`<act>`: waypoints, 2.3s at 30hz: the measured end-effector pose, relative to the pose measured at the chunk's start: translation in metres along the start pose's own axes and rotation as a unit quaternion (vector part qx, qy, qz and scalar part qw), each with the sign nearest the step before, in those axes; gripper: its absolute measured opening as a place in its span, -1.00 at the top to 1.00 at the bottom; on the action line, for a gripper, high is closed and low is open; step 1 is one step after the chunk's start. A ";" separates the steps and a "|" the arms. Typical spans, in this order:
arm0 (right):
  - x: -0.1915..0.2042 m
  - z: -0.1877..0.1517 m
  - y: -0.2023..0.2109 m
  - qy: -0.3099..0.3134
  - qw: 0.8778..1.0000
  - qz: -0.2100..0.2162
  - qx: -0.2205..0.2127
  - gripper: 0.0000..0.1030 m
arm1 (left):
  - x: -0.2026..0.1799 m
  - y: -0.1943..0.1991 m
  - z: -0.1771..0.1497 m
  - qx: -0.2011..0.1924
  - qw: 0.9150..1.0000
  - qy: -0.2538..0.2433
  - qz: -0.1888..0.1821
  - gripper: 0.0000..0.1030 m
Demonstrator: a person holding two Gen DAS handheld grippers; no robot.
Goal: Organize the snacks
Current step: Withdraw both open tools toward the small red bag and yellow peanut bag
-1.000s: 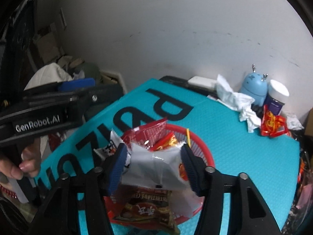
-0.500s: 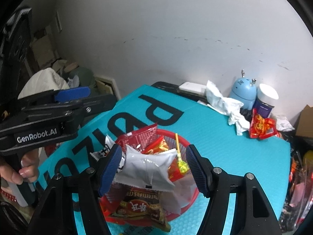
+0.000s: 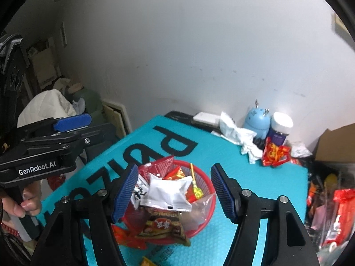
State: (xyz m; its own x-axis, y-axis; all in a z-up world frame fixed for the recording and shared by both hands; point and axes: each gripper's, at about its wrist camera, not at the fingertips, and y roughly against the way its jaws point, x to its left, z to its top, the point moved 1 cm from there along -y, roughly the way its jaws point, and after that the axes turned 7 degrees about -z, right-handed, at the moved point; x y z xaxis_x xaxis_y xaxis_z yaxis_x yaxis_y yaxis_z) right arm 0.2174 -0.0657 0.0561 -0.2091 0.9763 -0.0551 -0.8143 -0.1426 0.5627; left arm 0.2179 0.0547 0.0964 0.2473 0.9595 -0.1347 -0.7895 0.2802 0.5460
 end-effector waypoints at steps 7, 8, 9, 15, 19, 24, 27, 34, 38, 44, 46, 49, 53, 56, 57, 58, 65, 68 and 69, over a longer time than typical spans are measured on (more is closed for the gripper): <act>0.011 0.003 0.047 0.007 0.999 -0.010 -0.034 -0.33 | -0.020 0.048 -0.002 -0.032 0.999 -0.017 -0.002 -0.27; 0.012 0.003 0.054 0.006 0.999 -0.012 -0.039 -0.33 | -0.023 0.056 -0.004 -0.037 0.999 -0.019 -0.004 -0.27; 0.013 0.003 0.061 0.005 0.999 -0.016 -0.044 -0.33 | -0.026 0.062 -0.005 -0.040 0.999 -0.022 -0.005 -0.27; 0.020 -0.001 0.099 0.002 0.997 -0.027 -0.068 -0.33 | -0.042 0.098 -0.015 -0.056 0.998 -0.037 -0.013 -0.27; 0.022 -0.009 0.125 -0.002 0.996 -0.036 -0.083 -0.33 | -0.050 0.117 -0.021 -0.065 0.997 -0.046 -0.019 -0.27; 0.024 -0.023 0.151 -0.011 0.994 -0.047 -0.095 -0.34 | -0.058 0.132 -0.036 -0.061 0.996 -0.049 -0.033 -0.40; 0.024 -0.033 0.162 -0.016 0.994 -0.054 -0.098 -0.40 | -0.064 0.137 -0.046 -0.060 0.996 -0.055 -0.040 -0.50; 0.024 -0.060 0.173 -0.031 0.993 -0.066 -0.089 -0.53 | -0.072 0.138 -0.074 -0.036 0.996 -0.059 -0.058 -0.50; 0.025 -0.076 0.172 -0.027 0.994 -0.072 -0.076 -0.54 | -0.074 0.133 -0.087 -0.023 0.996 -0.059 -0.063 -0.50; 0.021 -0.103 0.162 -0.041 0.996 -0.065 -0.048 -0.54 | -0.077 0.123 -0.110 0.002 0.996 -0.062 -0.069 -0.50; 0.021 -0.112 0.157 -0.048 0.996 -0.059 -0.038 -0.54 | -0.078 0.120 -0.119 0.010 0.995 -0.062 -0.077 -0.50; 0.023 -0.124 0.152 -0.052 0.997 -0.052 -0.026 -0.54 | -0.078 0.114 -0.132 0.026 0.994 -0.059 -0.083 -0.50; 0.024 -0.138 0.143 -0.058 0.997 -0.047 -0.006 -0.54 | -0.073 0.104 -0.146 0.049 0.994 -0.047 -0.091 -0.50; 0.024 -0.149 0.132 -0.065 0.997 -0.039 0.016 -0.54 | -0.070 0.098 -0.153 0.061 0.993 -0.040 -0.093 -0.50; 0.024 -0.152 0.129 -0.067 0.997 -0.038 0.022 -0.54 | -0.069 0.095 -0.157 0.065 0.993 -0.038 -0.094 -0.50; 0.024 -0.154 0.126 -0.068 0.997 -0.035 0.027 -0.54 | -0.068 0.093 -0.159 0.069 0.992 -0.037 -0.094 -0.50; 0.024 -0.162 0.099 -0.077 0.995 -0.025 0.058 -0.54 | -0.053 0.075 -0.172 0.095 0.991 -0.014 -0.090 -0.50; 0.026 -0.162 0.088 -0.073 0.995 -0.021 0.070 -0.54 | -0.046 0.067 -0.175 0.105 0.991 -0.004 -0.088 -0.50; 0.027 -0.162 0.084 -0.072 0.994 -0.020 0.074 -0.54 | -0.043 0.064 -0.176 0.107 0.990 0.000 -0.086 -0.50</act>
State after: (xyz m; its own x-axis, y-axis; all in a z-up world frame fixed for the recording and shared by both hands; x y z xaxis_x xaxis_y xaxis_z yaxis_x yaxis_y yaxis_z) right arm 0.0554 -0.0780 -0.0319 -0.0894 0.9955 0.0326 -0.7300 -0.0877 0.6778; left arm 0.0578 0.0364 -0.0079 0.3676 0.8982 -0.2413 -0.5981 0.4270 0.6782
